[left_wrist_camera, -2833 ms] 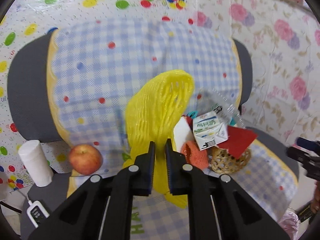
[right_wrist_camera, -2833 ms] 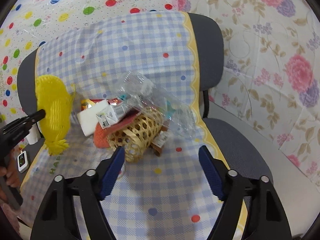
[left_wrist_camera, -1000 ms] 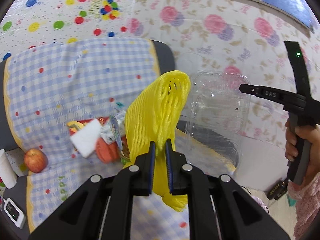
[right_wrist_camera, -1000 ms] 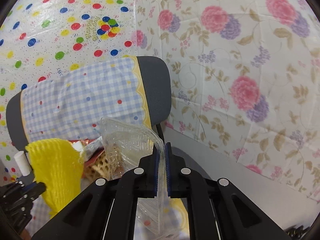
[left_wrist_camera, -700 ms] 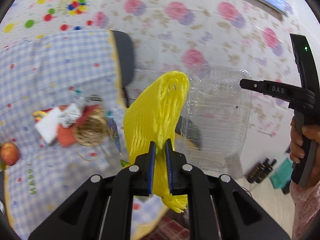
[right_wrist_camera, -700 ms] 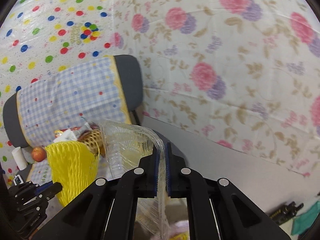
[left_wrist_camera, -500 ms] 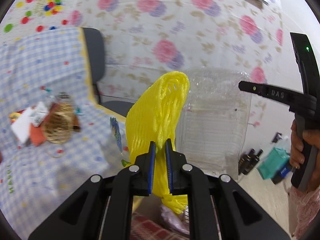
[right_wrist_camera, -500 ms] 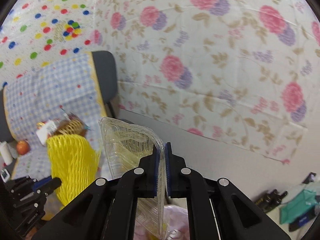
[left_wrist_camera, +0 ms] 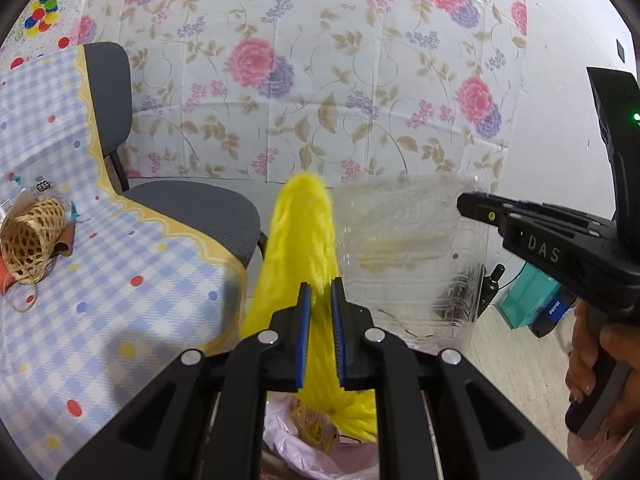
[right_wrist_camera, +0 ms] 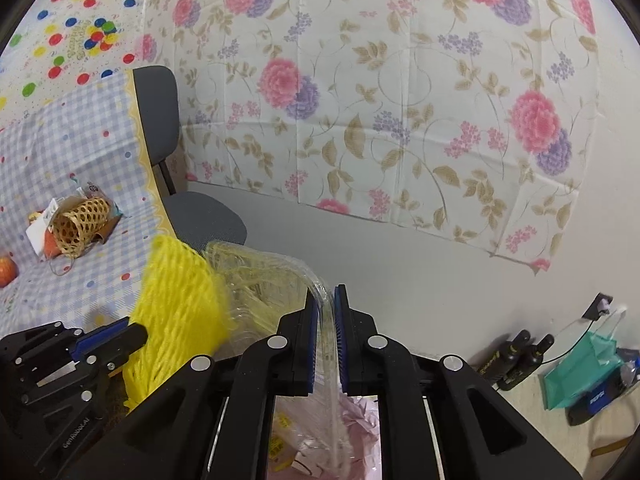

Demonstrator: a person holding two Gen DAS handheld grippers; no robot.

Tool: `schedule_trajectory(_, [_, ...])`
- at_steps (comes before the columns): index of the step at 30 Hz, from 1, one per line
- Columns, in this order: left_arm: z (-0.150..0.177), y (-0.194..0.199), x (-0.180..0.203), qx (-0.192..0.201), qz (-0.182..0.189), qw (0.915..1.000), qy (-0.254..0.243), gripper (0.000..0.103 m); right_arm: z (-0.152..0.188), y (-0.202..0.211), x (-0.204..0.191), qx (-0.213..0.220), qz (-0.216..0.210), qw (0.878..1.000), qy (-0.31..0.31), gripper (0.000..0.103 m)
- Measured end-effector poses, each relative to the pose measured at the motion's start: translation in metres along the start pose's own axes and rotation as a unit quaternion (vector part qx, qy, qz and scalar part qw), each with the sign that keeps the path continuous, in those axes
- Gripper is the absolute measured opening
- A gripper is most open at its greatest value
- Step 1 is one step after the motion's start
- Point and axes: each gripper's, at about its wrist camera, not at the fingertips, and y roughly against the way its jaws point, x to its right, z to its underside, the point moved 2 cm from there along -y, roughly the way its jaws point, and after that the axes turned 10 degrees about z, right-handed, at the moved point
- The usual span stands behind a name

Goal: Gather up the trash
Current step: 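Carry both items over the bin and open both grippers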

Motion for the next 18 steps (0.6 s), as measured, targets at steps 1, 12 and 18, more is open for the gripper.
schedule_trajectory(1, [0.0, -0.002, 0.001, -0.001, -0.001, 1.0, -0.001, 0.017, 0.002, -0.003, 0.001, -0.004, -0.004, 1.0, -0.003, 0.02])
schedule_trajectory(12, [0.009, -0.007, -0.02, -0.025, -0.028, 0.999, 0.023, 0.053, 0.022, -0.029, -0.001, -0.065, -0.042, 0.997, -0.028, 0.046])
schedule_trajectory(18, [0.005, 0.014, -0.037, -0.011, -0.053, 0.9981, 0.029, 0.053, 0.028, -0.043, -0.013, -0.115, -0.045, 0.992, -0.017, 0.06])
